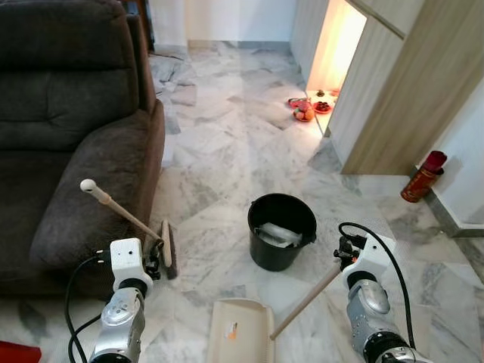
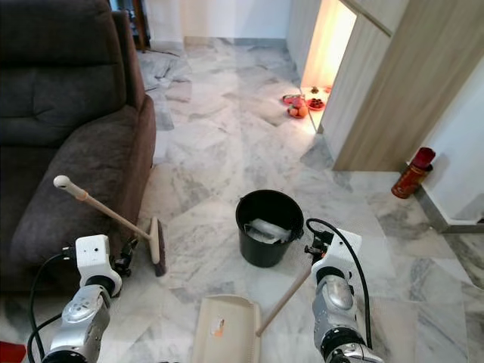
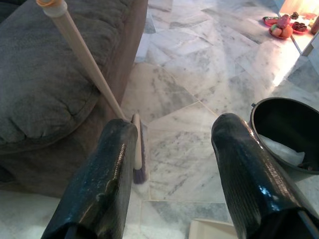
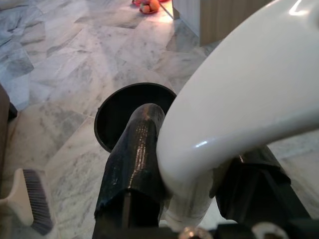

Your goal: Sweep floor

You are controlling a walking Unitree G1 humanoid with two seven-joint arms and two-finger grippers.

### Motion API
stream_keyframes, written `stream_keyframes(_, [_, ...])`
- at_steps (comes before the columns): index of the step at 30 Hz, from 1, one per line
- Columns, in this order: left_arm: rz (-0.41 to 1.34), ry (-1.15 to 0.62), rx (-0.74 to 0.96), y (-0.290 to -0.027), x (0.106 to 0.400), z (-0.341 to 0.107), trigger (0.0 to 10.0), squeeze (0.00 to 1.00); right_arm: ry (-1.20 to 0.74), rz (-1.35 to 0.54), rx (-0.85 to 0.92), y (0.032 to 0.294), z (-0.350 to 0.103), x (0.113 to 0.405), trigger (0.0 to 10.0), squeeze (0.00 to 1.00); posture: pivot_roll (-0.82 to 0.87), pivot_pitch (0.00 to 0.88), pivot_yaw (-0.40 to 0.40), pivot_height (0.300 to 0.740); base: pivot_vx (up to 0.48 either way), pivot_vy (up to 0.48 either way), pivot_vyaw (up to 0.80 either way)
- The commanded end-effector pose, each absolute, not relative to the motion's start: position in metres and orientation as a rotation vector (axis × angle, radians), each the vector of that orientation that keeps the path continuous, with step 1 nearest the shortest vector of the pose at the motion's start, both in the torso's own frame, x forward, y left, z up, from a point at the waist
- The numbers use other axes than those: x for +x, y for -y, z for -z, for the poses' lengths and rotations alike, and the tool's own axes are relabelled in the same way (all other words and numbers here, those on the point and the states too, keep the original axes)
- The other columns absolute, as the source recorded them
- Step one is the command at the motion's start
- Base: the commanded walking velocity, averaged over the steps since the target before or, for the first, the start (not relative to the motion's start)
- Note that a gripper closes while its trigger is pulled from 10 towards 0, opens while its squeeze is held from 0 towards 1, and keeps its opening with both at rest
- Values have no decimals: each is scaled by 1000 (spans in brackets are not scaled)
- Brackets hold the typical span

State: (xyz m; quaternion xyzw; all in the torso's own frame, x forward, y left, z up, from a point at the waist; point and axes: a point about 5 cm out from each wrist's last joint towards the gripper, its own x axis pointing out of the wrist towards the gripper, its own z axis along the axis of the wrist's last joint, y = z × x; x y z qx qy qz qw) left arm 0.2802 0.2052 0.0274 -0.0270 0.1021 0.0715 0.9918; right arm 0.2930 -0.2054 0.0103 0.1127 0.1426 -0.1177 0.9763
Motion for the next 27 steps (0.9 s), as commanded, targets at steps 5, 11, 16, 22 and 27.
stream_keyframes(5, [-142,-210,-58,-206,280,-27,10000,0,-297,223,214,205,-9,292,10000,0,76,29,-67,740,0,0,0])
stream_keyframes(11, [-147,-211,-58,-206,280,-26,10000,0,-293,208,209,202,-10,293,10000,0,77,20,-66,740,0,0,667])
stream_keyframes(16, [-144,-207,-55,-206,280,-27,10000,0,-293,214,223,202,-10,294,10000,0,77,20,-66,740,0,0,640])
stream_keyframes(22, [-141,-198,-47,-206,280,-28,10000,0,-296,225,231,204,-10,294,10000,0,81,13,-68,740,0,0,0])
stream_keyframes(27, [-153,-190,-57,-207,280,-28,10000,0,-303,223,230,204,-9,293,10000,0,83,22,-72,740,0,0,0])
